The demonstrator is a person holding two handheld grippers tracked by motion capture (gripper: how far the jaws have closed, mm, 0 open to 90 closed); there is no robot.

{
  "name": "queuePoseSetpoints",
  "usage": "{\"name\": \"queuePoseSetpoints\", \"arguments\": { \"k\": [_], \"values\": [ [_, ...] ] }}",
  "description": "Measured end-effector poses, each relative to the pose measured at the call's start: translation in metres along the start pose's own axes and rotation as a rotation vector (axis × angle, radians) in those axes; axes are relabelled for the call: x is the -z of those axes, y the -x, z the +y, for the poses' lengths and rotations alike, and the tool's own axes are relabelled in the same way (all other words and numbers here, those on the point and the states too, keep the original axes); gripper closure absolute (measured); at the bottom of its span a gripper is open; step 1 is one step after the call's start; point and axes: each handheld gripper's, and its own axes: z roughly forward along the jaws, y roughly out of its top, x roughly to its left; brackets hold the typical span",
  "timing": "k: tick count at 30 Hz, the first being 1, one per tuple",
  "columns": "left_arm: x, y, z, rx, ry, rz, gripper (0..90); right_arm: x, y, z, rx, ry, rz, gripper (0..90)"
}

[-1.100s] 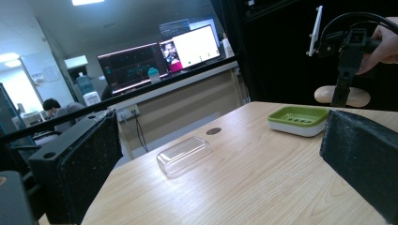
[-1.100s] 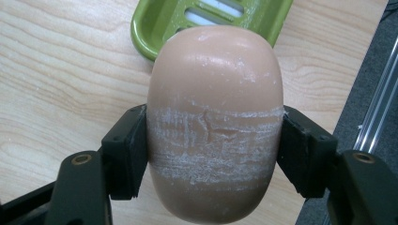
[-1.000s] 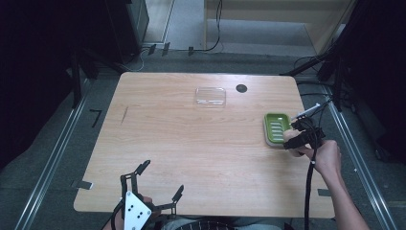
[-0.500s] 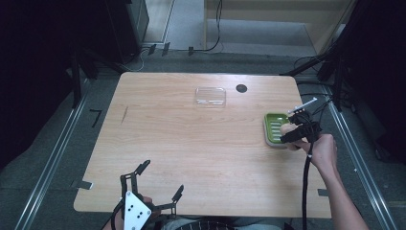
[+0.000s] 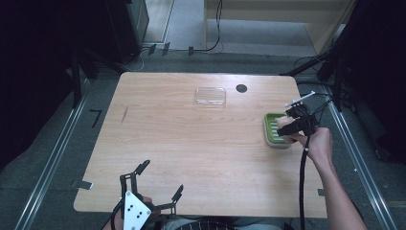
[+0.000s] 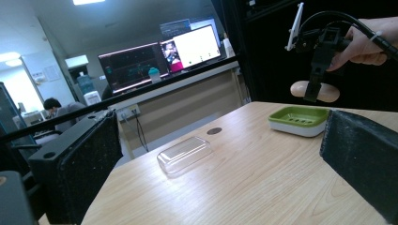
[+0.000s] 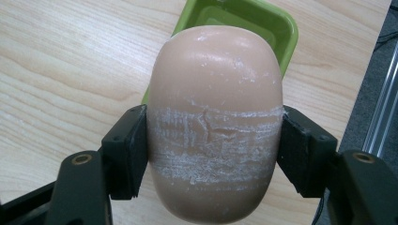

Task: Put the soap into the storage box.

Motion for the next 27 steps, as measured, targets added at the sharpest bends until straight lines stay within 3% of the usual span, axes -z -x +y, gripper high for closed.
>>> {"name": "queuePoseSetpoints", "arguments": {
  "k": [16, 27],
  "values": [
    [0.000, 0.000, 0.000, 0.002, 0.001, 0.000, 0.0, -0.008, -0.004, 0.016, -0.003, 0.030, 0.012, 33.6],
    [0.000, 0.000, 0.000, 0.002, 0.002, -0.001, 0.0, -0.014, 0.000, 0.019, -0.045, 0.050, 0.015, 33.6]
  ]
}}
